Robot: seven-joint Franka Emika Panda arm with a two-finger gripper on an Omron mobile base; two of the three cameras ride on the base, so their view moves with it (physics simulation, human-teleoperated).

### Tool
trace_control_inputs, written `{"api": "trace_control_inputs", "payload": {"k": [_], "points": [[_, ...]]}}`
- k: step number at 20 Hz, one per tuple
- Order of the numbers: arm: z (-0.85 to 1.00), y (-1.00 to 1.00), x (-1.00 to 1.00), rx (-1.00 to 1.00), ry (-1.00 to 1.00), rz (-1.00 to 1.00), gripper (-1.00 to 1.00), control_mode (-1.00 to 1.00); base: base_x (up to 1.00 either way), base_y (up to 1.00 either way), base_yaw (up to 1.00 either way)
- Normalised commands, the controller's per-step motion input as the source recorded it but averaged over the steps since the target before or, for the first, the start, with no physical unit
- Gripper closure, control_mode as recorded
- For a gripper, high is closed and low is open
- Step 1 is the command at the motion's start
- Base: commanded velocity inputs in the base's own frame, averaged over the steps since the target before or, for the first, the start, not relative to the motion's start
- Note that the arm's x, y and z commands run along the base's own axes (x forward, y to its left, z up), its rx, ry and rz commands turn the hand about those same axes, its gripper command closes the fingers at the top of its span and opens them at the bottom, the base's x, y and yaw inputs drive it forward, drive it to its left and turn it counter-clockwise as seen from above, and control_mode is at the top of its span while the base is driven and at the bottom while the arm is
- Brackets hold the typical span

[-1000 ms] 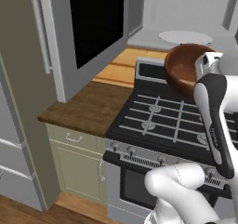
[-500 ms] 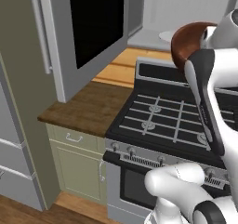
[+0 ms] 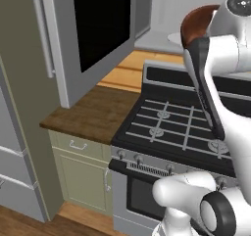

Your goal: Pick the sweet potato from the sink and place it in the bowl. Then pick the bowl and place it in the microwave. Then close the microwave door and press the start button.

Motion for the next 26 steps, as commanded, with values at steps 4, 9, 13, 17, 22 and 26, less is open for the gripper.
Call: {"api": "trace_control_inputs", "payload": {"k": [4,9,13,17,22,26], "points": [[0.23,-0.17,0.67,0.0,0.0,-0.02,1.0,-1.0,0.0,0.0,0.0],[0.16,-0.39,0.5,0.0,0.0,0.0,1.0,-1.0,0.0,0.0,0.0],[0.01,-0.27,0.48,0.0,0.0,0.0,1.0,-1.0,0.0,0.0,0.0],[0.0,-0.23,0.51,0.0,0.0,0.0,1.0,-1.0,0.0,0.0,0.0],[0.0,-0.31,0.52,0.0,0.0,0.0,1.0,-1.0,0.0,0.0,0.0],[0.0,-0.25,0.59,0.0,0.0,0.0,1.0,-1.0,0.0,0.0,0.0]]}}
